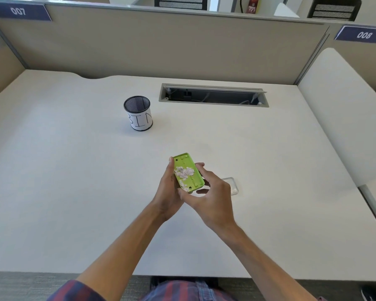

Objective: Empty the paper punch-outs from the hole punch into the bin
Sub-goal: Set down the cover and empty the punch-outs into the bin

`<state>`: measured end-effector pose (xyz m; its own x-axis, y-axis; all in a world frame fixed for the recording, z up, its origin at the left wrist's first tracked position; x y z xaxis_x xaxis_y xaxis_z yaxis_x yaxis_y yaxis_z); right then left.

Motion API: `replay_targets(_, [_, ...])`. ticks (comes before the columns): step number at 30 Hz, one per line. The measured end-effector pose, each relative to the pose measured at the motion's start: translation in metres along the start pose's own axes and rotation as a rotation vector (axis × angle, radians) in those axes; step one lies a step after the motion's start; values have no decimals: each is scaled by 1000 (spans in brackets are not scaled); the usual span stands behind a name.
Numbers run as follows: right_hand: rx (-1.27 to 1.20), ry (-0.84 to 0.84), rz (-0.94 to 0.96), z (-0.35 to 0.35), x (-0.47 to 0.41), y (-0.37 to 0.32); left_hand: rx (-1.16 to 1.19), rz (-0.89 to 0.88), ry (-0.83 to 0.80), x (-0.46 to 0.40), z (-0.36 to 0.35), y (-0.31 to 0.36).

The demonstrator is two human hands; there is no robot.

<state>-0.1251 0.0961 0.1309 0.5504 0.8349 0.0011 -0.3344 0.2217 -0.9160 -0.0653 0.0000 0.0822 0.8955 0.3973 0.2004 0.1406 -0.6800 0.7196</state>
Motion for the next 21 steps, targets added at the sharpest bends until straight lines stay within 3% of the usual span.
replay_targets(6, [-133, 54, 34, -2, -9, 1, -49, 26, 12, -11, 13, 7])
replay_targets(14, [-174, 82, 72, 7, -16, -2, -709, -216, 648, -32, 92, 61])
replay_targets(21, [-184, 98, 80, 15, -22, -7, -1101, -278, 878, -66, 139, 110])
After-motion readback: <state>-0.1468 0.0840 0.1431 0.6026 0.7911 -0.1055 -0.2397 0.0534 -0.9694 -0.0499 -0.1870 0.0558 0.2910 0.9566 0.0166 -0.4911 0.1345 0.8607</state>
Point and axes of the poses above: each hand's wrist, its own x-axis away from the middle knuckle, its own z-axis out of the back of the hand, y = z × x, the point moved 4 cm from there along -x, towards the middle knuckle, and after that the axes turned 9 degrees about -y, right-handed, at the moved point
